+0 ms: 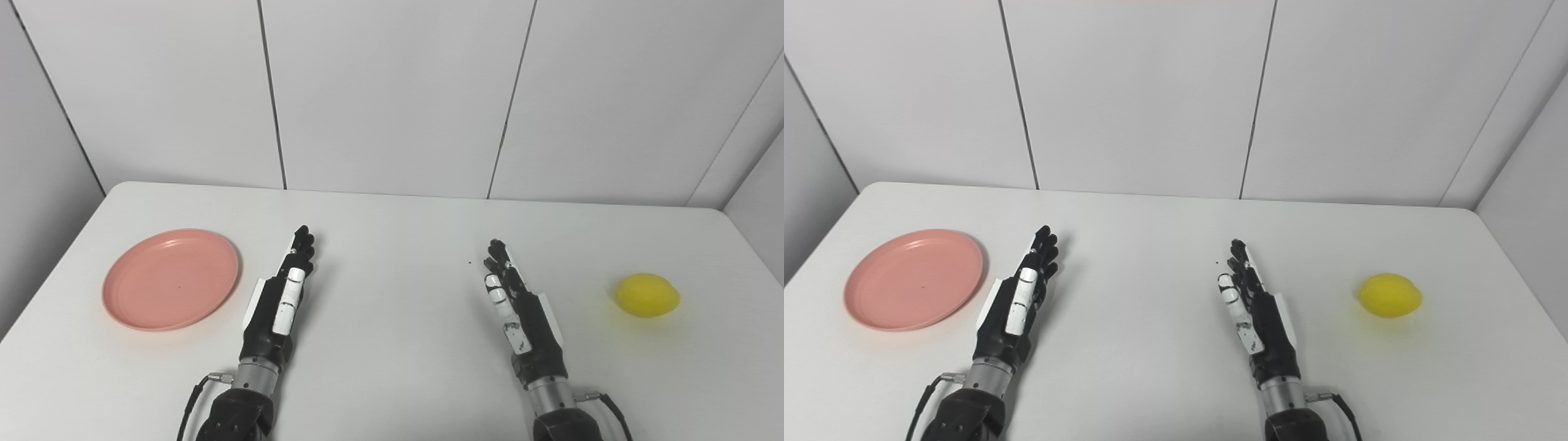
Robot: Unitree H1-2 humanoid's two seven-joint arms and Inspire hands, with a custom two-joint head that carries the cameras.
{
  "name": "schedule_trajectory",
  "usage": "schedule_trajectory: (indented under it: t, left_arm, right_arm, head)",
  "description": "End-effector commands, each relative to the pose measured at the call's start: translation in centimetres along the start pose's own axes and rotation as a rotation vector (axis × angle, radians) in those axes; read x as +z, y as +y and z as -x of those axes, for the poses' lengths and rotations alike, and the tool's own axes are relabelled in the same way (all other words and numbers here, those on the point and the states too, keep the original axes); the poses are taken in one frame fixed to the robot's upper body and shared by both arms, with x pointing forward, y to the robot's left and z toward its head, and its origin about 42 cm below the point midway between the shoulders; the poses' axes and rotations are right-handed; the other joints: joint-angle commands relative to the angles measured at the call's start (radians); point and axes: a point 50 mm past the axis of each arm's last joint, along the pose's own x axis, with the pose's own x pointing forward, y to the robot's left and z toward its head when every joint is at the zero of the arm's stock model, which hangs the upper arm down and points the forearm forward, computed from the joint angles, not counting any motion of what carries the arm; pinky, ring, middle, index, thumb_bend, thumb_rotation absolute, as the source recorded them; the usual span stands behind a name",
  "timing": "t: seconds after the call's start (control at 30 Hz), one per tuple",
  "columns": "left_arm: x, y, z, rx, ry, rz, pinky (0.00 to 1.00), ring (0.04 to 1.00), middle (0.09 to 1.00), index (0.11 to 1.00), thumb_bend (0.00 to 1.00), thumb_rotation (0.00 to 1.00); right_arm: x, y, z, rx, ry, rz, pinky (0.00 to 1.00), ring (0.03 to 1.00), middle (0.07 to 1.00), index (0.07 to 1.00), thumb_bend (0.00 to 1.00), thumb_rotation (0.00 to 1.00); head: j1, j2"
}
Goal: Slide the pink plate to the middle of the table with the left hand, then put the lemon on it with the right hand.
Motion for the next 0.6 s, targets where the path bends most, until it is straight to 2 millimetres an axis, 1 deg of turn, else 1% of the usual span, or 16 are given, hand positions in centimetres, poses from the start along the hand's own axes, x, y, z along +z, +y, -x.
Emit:
schedule_trajectory:
  t: [0.0,0.03,0.13,0.2,0.53,0.57]
  left_arm:
    - [1.97,-0.30,-1.13,-0.022,-0.077,0.009,1.00,1.000,1.000,1.000,0.62,1.00]
    - [1.98,-0.31,-1.13,-0.024,-0.077,0.009,1.00,1.000,1.000,1.000,0.62,1.00]
    - [1.95,-0.33,-1.12,-0.030,-0.076,0.008,1.00,1.000,1.000,1.000,0.63,1.00]
    - [1.90,-0.34,-1.11,-0.031,-0.076,0.007,1.00,1.000,1.000,1.000,0.64,1.00]
    - [1.84,-0.42,-1.14,-0.046,-0.089,0.004,1.00,1.000,1.000,1.000,0.63,1.00]
    - [1.85,-0.42,-1.13,-0.047,-0.089,0.001,1.00,1.000,1.000,1.000,0.64,1.00]
  right_arm:
    - [1.08,-0.01,-0.74,-0.016,-0.041,0.012,0.99,0.959,0.961,0.949,0.73,0.87]
    - [1.08,-0.02,-0.76,-0.021,-0.040,0.015,0.98,0.951,0.953,0.942,0.75,0.87]
    - [1.08,-0.04,-0.78,-0.026,-0.037,0.013,0.98,0.952,0.951,0.941,0.76,0.87]
    - [1.12,-0.06,-0.81,-0.028,-0.038,0.014,0.98,0.952,0.951,0.941,0.75,0.86]
    - [1.12,-0.08,-0.79,-0.040,-0.038,0.001,0.96,0.934,0.937,0.929,0.76,0.83]
    - [1.12,-0.09,-0.79,-0.039,-0.038,0.005,0.96,0.936,0.938,0.932,0.76,0.84]
  head:
    - [0.001,-0.001]
    - [0.001,-0.001]
    - [0.001,-0.001]
    - [0.001,-0.001]
    - [0.001,0.000]
    - [0.001,0.000]
